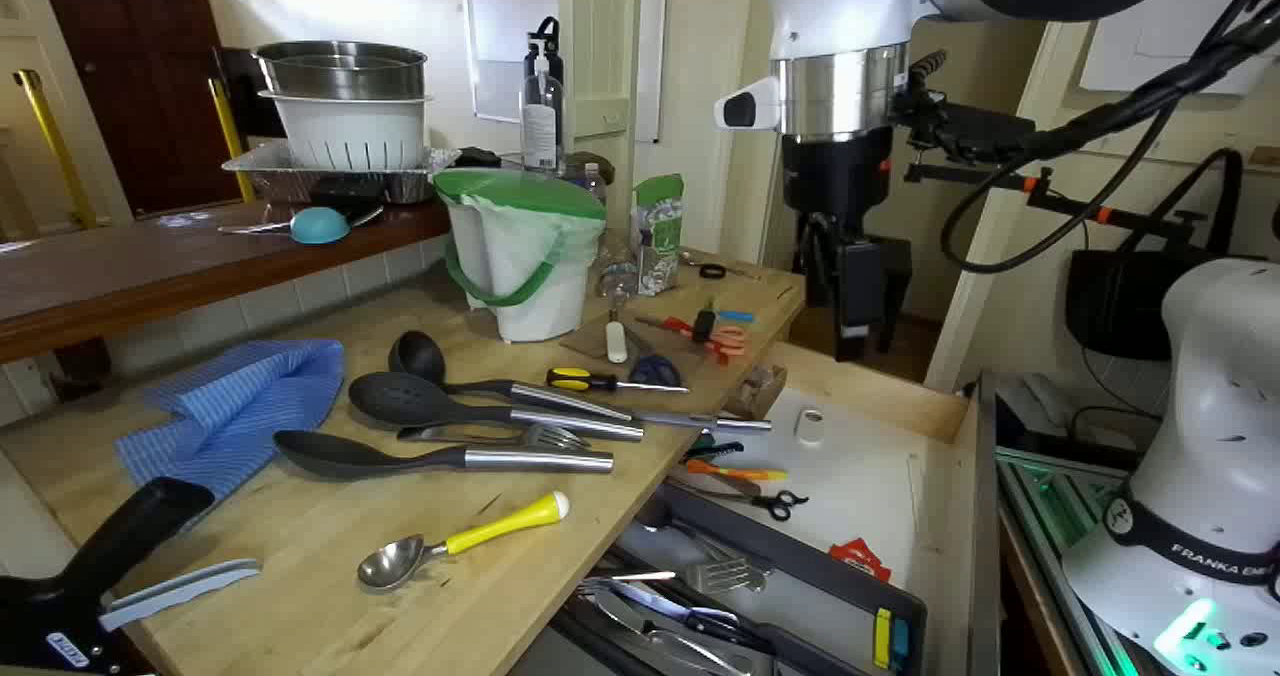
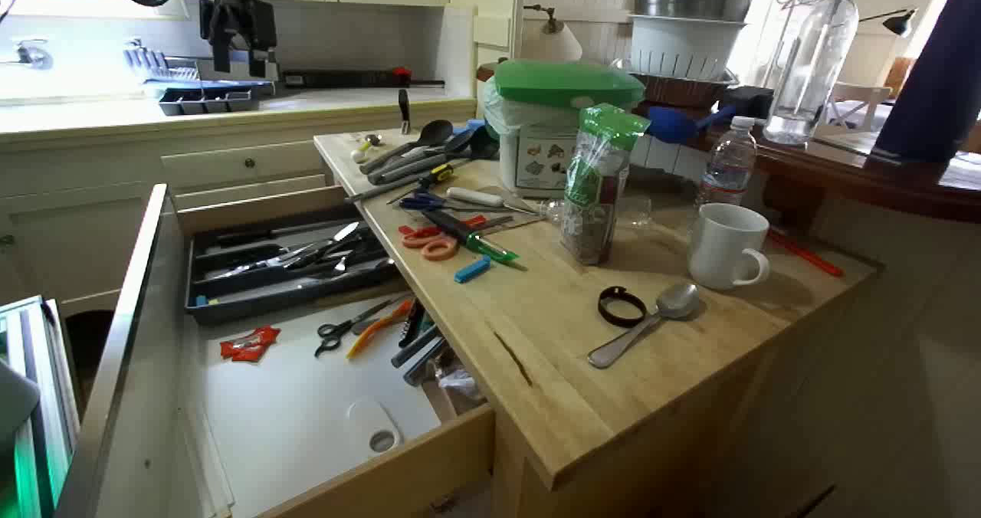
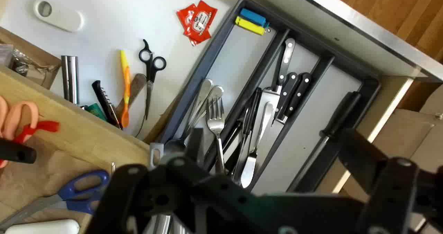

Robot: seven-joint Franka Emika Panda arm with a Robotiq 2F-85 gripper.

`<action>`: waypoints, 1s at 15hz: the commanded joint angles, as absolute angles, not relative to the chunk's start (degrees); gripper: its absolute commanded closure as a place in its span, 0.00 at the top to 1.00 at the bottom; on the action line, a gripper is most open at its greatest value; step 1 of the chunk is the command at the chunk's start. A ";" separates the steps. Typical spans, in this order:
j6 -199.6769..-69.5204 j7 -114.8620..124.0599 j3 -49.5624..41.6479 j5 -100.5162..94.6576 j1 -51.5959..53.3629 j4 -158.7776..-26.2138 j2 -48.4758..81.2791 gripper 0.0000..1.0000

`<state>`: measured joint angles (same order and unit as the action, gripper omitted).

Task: Put the packet on the right inside the open drawer.

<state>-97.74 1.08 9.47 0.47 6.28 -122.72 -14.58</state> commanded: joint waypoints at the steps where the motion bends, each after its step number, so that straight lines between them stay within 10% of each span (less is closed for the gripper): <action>1: -97.62 1.22 9.00 0.36 6.82 -122.60 -14.52 1.00; 15: -97.26 -23.42 -2.52 -4.13 1.85 -108.98 -14.17 1.00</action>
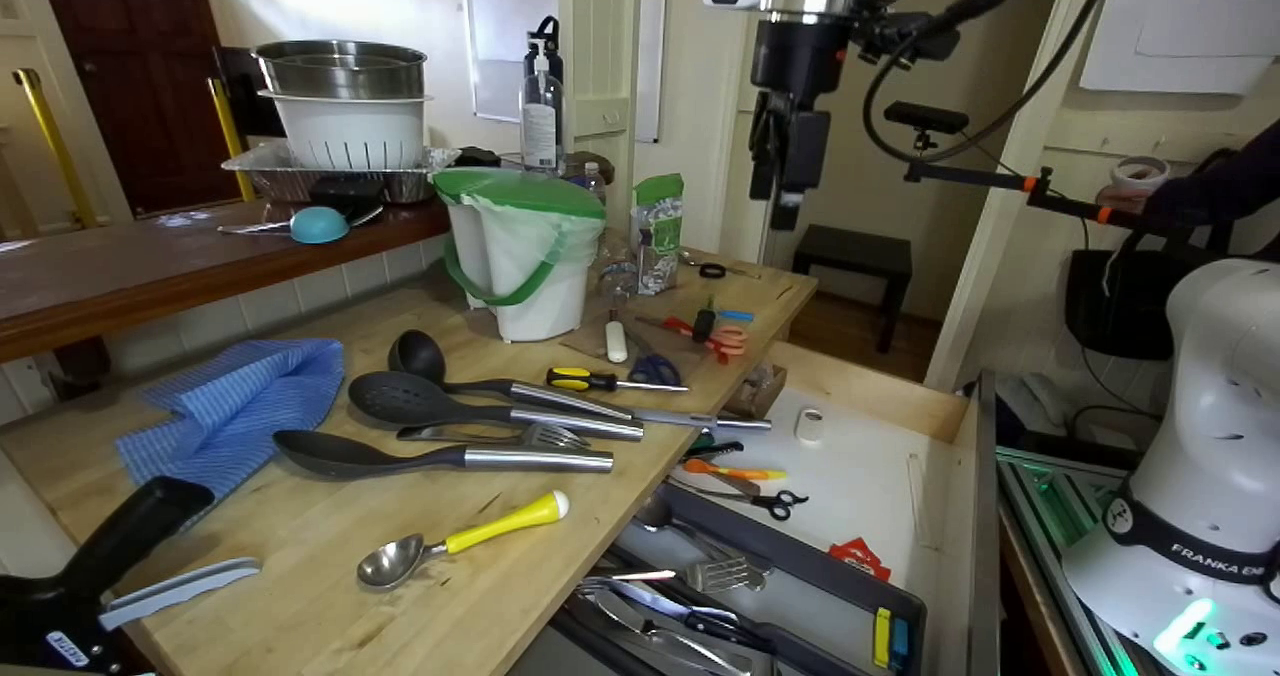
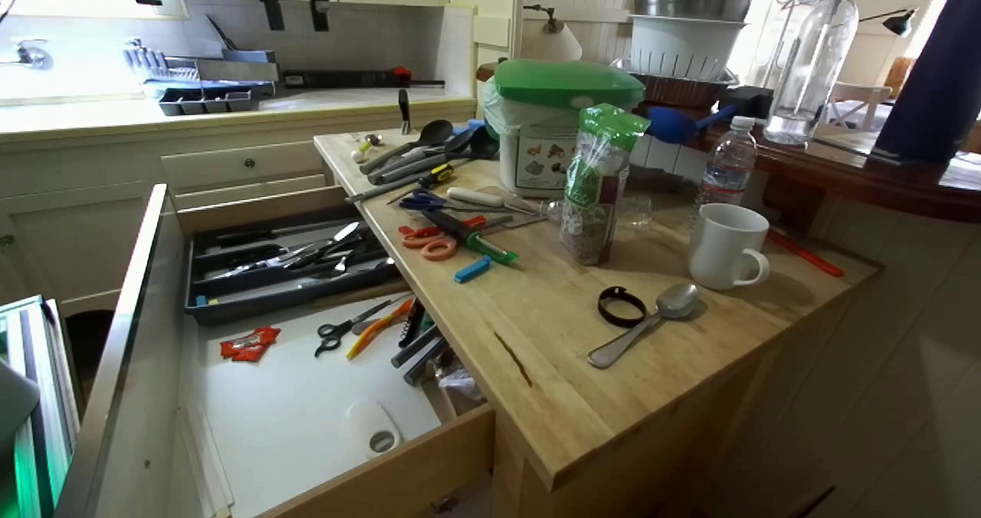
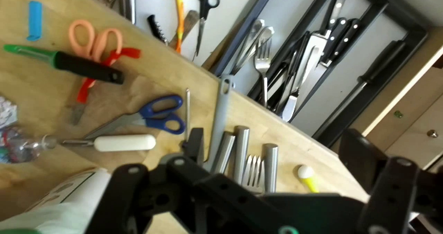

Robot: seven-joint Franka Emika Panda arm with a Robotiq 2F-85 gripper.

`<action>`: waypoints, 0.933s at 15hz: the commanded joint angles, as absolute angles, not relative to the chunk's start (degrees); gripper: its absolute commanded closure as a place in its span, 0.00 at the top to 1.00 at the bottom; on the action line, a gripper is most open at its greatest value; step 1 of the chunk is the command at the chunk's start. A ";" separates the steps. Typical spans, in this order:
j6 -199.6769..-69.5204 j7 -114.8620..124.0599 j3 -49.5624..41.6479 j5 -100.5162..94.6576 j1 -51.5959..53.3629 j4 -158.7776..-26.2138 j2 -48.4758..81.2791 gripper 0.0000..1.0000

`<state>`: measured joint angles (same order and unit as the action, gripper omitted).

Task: Put the packet on the right inside the open drawer.

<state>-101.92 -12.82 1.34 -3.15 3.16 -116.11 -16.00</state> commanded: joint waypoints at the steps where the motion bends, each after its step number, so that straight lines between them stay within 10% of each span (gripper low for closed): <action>1: -95.41 -28.22 -4.51 -2.94 1.47 -105.67 -12.98 1.00; 8: -84.09 -48.01 -15.36 9.03 -3.76 -82.68 1.48 1.00; 14: -87.99 -46.96 -12.02 6.14 -4.76 -89.19 -4.03 1.00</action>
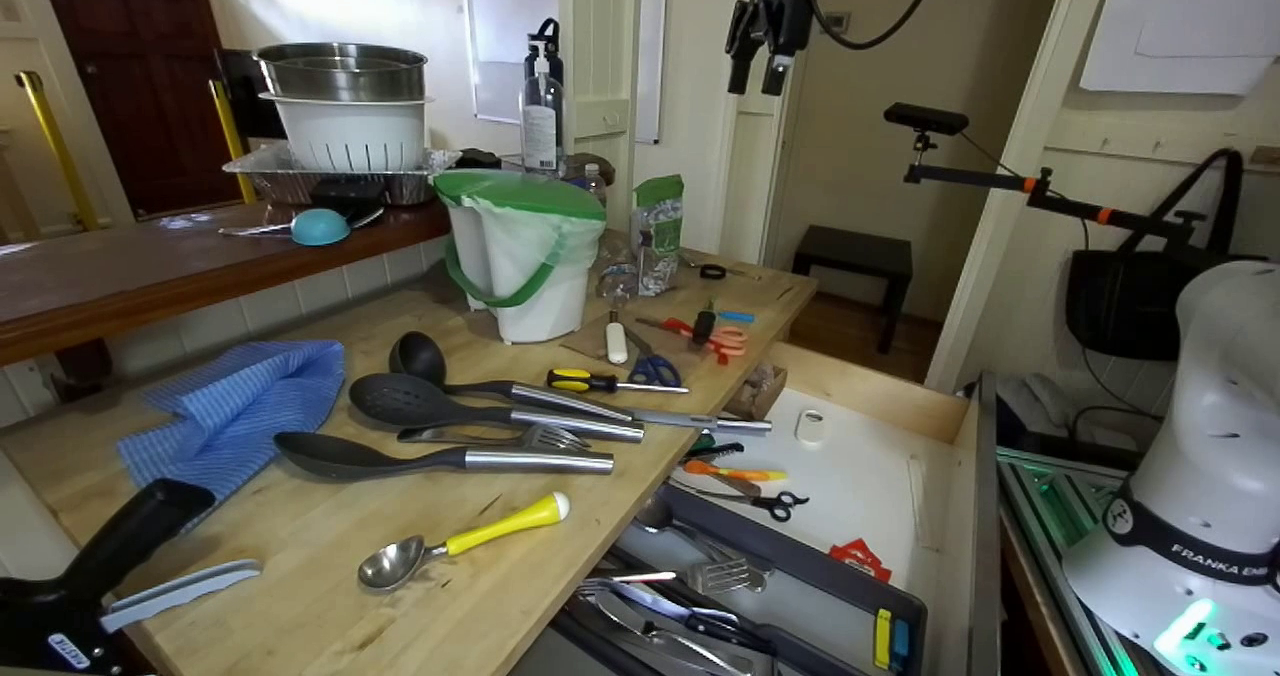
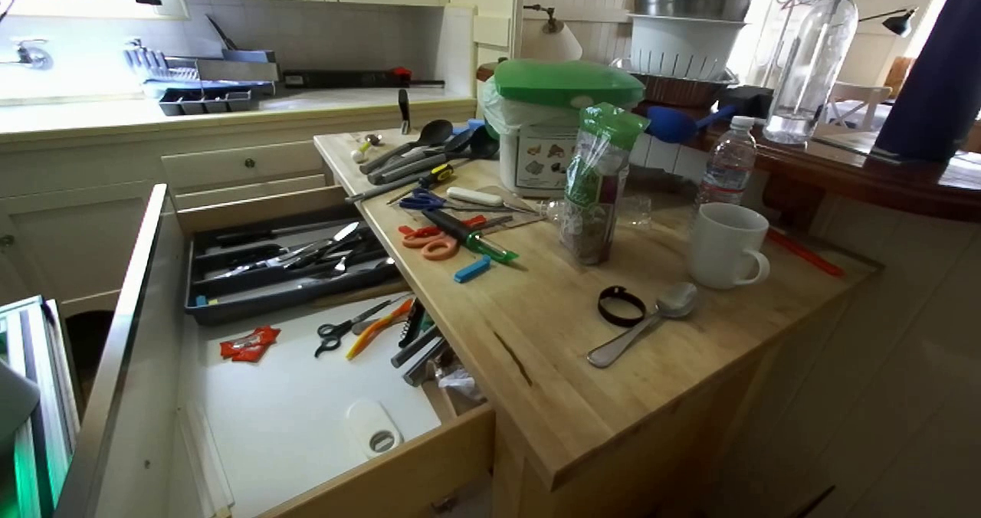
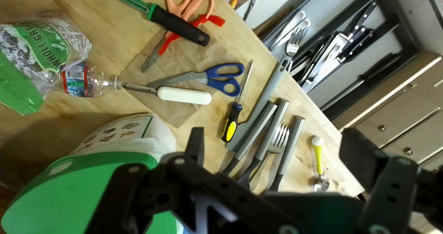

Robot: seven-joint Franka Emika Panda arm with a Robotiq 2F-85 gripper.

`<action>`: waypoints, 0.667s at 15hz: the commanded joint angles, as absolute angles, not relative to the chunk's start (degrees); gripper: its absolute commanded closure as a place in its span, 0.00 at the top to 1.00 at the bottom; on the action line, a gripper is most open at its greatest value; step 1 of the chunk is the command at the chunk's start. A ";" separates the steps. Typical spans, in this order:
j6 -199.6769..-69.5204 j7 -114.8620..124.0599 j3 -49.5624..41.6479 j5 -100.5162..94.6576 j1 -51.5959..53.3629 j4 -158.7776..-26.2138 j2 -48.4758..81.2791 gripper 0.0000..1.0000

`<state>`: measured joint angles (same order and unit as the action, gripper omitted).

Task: Put the packet on the right inside the open drawer.

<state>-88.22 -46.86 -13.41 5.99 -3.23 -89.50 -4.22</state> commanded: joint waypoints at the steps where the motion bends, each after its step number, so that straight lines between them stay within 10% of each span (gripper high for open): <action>1: -87.99 -46.93 -11.91 6.14 -4.71 -89.19 -4.24 1.00; 10: -78.32 -64.49 -15.02 16.74 -8.70 -75.38 5.38 1.00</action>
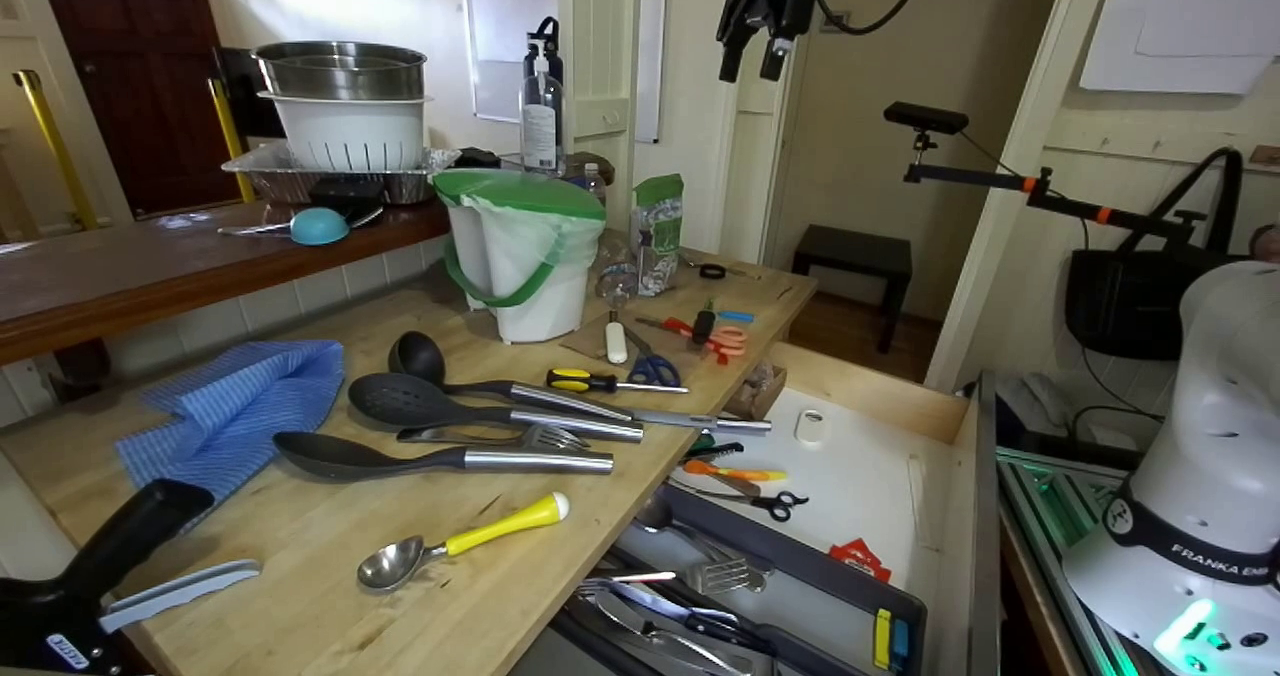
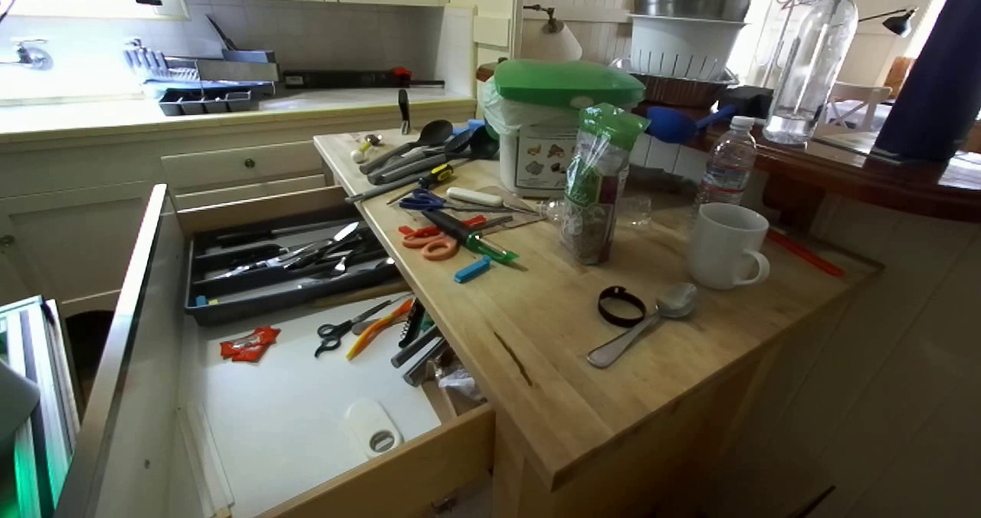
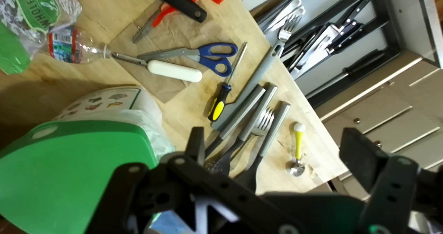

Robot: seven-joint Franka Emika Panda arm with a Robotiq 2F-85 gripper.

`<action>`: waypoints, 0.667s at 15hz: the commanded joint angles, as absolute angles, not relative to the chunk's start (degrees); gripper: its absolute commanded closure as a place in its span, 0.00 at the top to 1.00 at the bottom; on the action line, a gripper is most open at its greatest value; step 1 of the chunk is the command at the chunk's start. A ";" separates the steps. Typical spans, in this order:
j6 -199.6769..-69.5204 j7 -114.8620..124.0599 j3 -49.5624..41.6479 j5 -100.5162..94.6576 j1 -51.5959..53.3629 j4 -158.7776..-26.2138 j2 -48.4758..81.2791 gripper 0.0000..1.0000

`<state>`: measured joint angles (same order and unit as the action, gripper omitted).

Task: Put the packet on the right inside the open drawer.

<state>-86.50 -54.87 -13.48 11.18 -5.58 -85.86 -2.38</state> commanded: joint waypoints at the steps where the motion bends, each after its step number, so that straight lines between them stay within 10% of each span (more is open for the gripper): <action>1: -75.97 -67.95 -15.23 16.83 -9.99 -72.65 7.67 1.00; 10: -85.40 -73.15 -11.95 12.65 -20.41 -48.95 26.31 1.00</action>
<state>-82.87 -73.75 -13.84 12.13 -16.78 -59.56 19.00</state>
